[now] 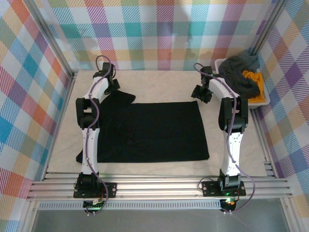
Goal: Fold and stack the t-shirts
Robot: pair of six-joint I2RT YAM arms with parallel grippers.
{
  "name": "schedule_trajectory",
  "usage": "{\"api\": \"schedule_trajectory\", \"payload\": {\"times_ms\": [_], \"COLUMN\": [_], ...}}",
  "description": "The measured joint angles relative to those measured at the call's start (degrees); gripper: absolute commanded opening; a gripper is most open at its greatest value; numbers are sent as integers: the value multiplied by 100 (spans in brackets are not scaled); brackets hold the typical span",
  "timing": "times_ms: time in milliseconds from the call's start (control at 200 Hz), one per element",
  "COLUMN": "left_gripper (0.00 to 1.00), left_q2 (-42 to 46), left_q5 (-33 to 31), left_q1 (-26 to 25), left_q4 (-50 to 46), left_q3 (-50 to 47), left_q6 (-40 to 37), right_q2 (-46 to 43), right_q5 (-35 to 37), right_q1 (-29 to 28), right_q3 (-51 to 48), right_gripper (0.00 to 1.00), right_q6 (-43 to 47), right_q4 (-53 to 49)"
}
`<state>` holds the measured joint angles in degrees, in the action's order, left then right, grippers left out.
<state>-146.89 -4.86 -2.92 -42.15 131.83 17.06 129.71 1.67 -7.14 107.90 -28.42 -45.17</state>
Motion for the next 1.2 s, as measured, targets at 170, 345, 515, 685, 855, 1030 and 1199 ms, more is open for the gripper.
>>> {"api": "schedule_trajectory", "payload": {"times_ms": [170,345,515,685,855,1030,1199], "left_gripper": [0,0,0,0,0,0,0], "left_q2": [4,31,289,861,1884,3344,4850], "left_q5": [-44,-87,-129,-125,-127,-120,2], "left_q1": [-111,-127,-142,-144,-144,-146,-149], "left_q4": [-42,-87,-98,-81,-66,59,214], "left_q3": [0,-4,-188,-597,-1491,-2940,-4341], "left_q6": [2,2,13,98,136,129,131], "right_q2": [197,282,330,146,-382,-1097,-1895], "right_q5": [-129,-282,-409,-448,-514,-684,-763], "right_q1": [-2,-2,-2,-2,-2,-2,-2], "right_q3": [96,90,83,-264,-850,-1445,-2253], "right_gripper": [45,36,5,0,0,0,0], "right_q6": [-96,-232,-348,-372,-254,-116,-68], "right_q4": [4,9,44,328,413,579,699]}}
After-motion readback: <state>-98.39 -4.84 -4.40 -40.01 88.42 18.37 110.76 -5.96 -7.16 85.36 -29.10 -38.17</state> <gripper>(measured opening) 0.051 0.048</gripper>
